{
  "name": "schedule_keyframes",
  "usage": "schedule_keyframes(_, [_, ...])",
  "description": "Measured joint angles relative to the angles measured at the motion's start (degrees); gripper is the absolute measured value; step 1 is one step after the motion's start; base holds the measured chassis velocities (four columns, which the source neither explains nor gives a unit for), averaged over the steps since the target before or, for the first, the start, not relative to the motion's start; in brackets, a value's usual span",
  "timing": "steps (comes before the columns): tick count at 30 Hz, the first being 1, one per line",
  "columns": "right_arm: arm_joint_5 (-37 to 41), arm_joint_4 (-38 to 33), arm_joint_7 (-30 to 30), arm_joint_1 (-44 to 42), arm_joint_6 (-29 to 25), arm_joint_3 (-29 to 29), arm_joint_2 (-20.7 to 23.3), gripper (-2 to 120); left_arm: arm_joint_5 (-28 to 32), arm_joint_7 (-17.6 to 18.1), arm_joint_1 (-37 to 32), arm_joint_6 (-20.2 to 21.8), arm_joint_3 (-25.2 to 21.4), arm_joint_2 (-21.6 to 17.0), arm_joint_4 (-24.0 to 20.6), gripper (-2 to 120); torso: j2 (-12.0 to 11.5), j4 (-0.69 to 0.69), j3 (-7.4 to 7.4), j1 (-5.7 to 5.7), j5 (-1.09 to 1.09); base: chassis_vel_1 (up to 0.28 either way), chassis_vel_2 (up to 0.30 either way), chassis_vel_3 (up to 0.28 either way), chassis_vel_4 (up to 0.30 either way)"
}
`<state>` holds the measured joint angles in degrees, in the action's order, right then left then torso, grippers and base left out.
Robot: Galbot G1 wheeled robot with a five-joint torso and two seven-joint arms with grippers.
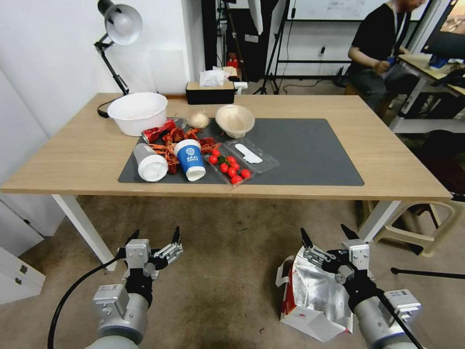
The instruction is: Pick up the food delivery bag from the floor and place it on the table.
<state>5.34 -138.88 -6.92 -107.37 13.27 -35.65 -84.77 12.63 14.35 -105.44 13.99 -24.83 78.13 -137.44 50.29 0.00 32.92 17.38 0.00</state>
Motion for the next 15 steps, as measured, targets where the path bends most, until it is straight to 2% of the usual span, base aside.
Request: schedule_keyframes(15, [0.2, 0.3, 0.0, 0.1, 0.2, 0.0, 0.0, 100, -0.1, -0.1, 0.1, 0.1, 0.0, 0.0, 0.3, 100, -3.8, 0.00, -2.20, -1.62, 0.00, 0.000, 0.000, 0.000, 0.000])
